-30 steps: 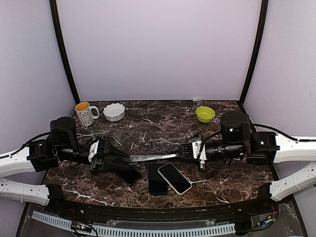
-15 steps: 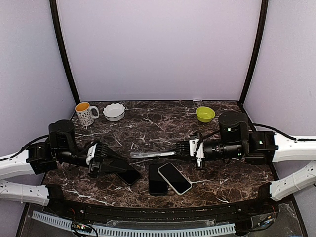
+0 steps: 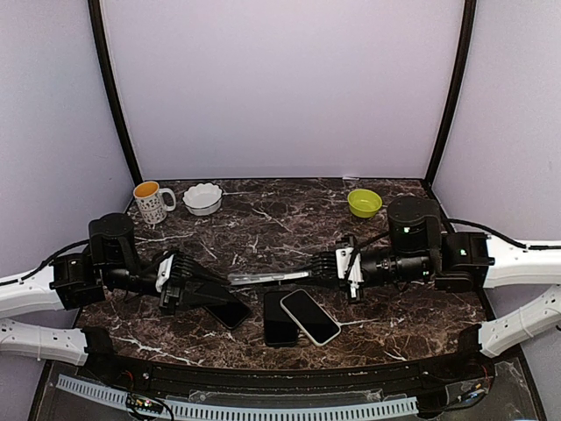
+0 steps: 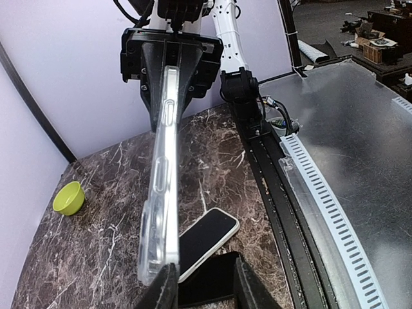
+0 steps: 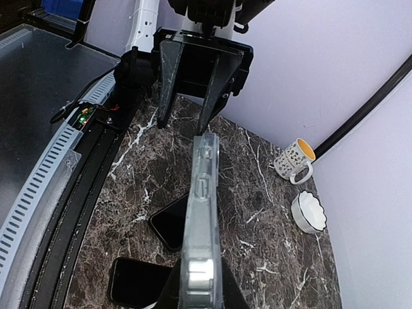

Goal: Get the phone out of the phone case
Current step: Pass from the right arm to the left

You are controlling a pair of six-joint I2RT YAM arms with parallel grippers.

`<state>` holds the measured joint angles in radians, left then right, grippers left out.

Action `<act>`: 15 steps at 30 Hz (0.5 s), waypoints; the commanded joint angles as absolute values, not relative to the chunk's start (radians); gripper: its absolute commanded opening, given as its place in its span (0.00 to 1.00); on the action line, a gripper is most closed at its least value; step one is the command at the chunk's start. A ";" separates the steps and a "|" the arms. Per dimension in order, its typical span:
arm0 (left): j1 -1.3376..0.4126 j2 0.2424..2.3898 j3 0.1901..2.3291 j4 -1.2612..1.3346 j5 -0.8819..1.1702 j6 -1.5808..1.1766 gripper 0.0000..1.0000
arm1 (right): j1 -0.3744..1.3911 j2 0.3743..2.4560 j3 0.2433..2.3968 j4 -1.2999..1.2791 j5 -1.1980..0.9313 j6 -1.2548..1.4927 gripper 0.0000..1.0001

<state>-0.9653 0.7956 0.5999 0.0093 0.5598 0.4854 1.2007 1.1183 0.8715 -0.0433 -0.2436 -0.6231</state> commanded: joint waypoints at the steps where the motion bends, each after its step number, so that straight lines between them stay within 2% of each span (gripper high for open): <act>1: -0.973 0.795 0.584 0.038 0.566 0.479 0.33 | 1.217 1.115 0.920 0.034 -0.266 -0.631 0.00; 15: -0.981 0.809 0.577 0.026 0.545 0.485 0.33 | 1.224 1.135 0.941 0.098 -0.390 -0.566 0.00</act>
<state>-0.9771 0.8001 0.5987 0.0101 0.5663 0.4854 1.2076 1.1400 0.8776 -0.0532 -0.2729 -0.6071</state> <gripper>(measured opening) 0.329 0.088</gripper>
